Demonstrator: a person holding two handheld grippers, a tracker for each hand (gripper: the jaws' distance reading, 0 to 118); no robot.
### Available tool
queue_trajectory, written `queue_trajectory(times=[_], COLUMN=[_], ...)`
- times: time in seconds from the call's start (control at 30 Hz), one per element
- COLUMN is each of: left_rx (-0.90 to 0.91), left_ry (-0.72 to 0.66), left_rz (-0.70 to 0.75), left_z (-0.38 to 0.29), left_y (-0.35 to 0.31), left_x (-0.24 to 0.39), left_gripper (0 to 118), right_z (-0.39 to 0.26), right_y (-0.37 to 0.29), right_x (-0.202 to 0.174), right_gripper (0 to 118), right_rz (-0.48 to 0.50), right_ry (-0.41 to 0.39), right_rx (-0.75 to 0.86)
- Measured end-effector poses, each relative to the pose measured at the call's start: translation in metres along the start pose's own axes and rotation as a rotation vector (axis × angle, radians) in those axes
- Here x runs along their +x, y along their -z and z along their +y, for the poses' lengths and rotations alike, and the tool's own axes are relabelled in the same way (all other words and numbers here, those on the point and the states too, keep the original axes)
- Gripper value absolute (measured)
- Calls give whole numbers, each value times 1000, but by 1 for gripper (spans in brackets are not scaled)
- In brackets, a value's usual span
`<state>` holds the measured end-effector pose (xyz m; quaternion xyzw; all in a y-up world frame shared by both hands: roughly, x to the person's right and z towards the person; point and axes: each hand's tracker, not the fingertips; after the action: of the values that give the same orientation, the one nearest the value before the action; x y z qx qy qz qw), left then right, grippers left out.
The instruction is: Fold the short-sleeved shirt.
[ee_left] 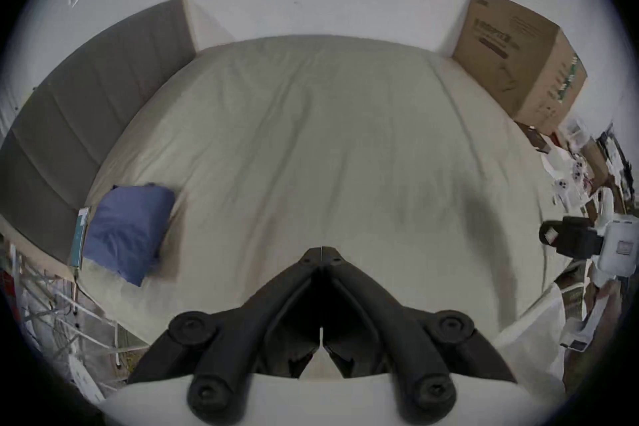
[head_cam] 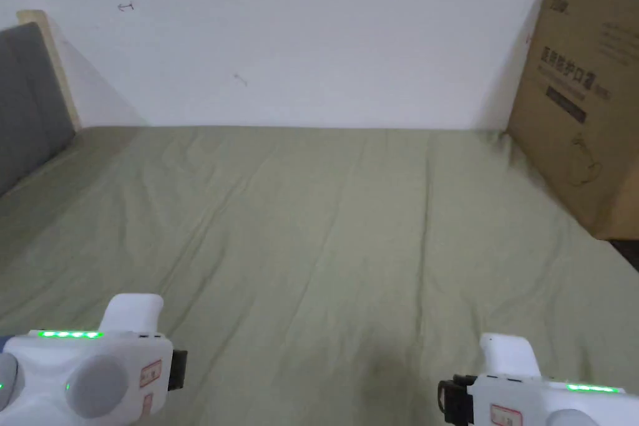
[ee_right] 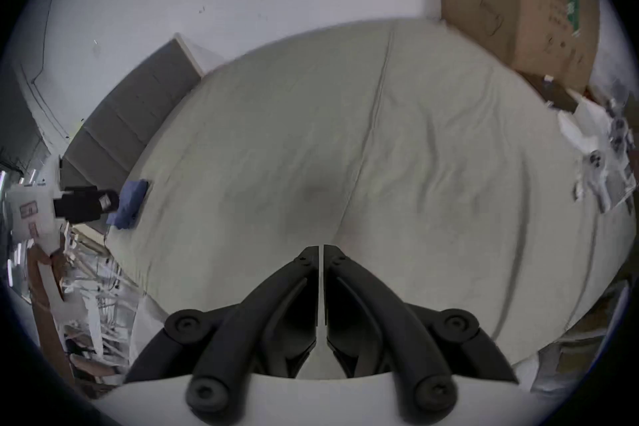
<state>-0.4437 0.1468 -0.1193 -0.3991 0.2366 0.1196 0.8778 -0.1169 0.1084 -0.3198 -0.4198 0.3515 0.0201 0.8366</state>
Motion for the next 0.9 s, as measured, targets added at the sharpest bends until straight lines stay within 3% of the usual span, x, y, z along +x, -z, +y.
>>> queue_trajectory(times=[0.1, 0.37, 0.63, 0.9], left_rx=[108, 430, 603, 691], left_ry=[50, 61, 27, 63], left_rz=[63, 199, 197, 208], left_z=[12, 37, 33, 24], left_y=[-20, -72, -107, -115], left_x=[38, 105, 125, 136], left_gripper=[0, 0, 0, 0], right_z=[22, 64, 61, 61], right_y=[-29, -86, -117, -117], right_x=[-5, -36, -51, -52], right_gripper=[3, 3, 3, 3], right_rz=[-51, -340, -340, -332], right_ry=[-30, -127, -138, -135], right_rx=[129, 489, 644, 672])
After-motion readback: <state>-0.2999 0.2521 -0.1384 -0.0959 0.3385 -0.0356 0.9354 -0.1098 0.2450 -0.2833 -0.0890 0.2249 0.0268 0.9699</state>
